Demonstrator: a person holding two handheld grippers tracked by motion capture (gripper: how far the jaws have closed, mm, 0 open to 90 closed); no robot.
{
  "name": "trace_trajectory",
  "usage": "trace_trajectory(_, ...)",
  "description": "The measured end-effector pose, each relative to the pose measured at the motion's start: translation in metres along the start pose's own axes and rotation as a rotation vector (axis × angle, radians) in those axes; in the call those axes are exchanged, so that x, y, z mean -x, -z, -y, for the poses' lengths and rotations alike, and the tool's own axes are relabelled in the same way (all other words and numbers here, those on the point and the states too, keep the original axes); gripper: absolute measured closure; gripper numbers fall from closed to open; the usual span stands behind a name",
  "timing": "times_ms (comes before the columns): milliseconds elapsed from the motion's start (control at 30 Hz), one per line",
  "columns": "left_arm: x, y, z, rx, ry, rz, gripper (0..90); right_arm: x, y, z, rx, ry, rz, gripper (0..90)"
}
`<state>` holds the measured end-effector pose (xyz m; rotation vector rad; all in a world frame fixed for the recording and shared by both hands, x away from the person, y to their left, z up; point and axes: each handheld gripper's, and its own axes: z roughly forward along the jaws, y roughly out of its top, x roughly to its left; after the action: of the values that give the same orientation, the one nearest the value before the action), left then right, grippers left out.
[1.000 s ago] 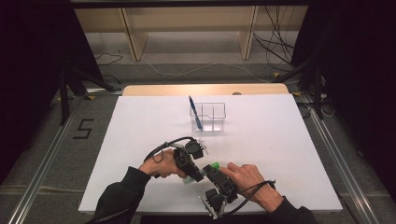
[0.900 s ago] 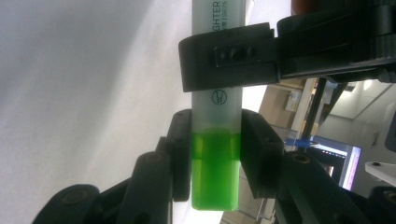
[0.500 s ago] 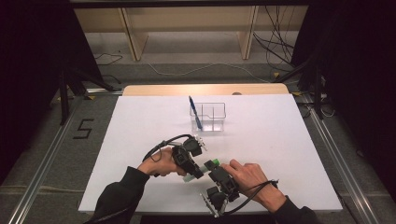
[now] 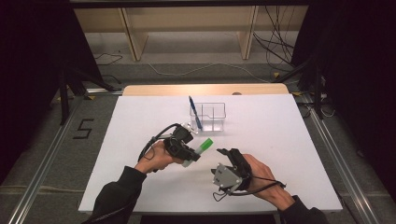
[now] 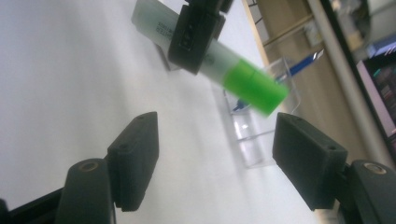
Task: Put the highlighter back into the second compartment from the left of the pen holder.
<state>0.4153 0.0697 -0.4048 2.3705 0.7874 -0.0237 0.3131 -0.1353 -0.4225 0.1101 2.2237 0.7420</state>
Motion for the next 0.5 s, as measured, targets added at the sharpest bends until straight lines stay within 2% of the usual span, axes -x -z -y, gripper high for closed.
trace_trajectory(67, -0.002, 0.003, -0.001, 0.036, 0.012, -0.025, 76.3, 0.006, 0.001, 0.004, 0.007, -0.106, -0.033, 31.9)
trace_trajectory(167, -0.003, 0.007, -0.001, 0.101, 0.043, -0.052, 76.2, 0.015, 0.002, 0.01, 0.028, -0.219, -0.075, 30.8)
trace_trajectory(233, -0.006, 0.01, -0.002, 0.131, 0.05, -0.071, 76.2, 0.02, 0.003, 0.014, 0.045, -0.313, -0.102, 29.6)
trace_trajectory(267, -0.006, 0.01, -0.002, 0.157, 0.07, -0.078, 76.2, 0.022, 0.003, 0.017, 0.055, -0.363, -0.119, 28.9)
trace_trajectory(333, -0.008, 0.012, -0.002, 0.203, 0.087, -0.101, 76.2, 0.028, 0.004, 0.021, 0.079, -0.454, -0.165, 27.8)
trace_trajectory(433, -0.013, 0.016, -0.001, 0.268, 0.127, -0.123, 76.2, 0.037, 0.004, 0.031, 0.128, -0.635, -0.244, 27.1)
trace_trajectory(500, -0.015, 0.018, -0.001, 0.301, 0.148, -0.137, 76.2, 0.041, 0.004, 0.036, 0.148, -0.71, -0.272, 26.9)
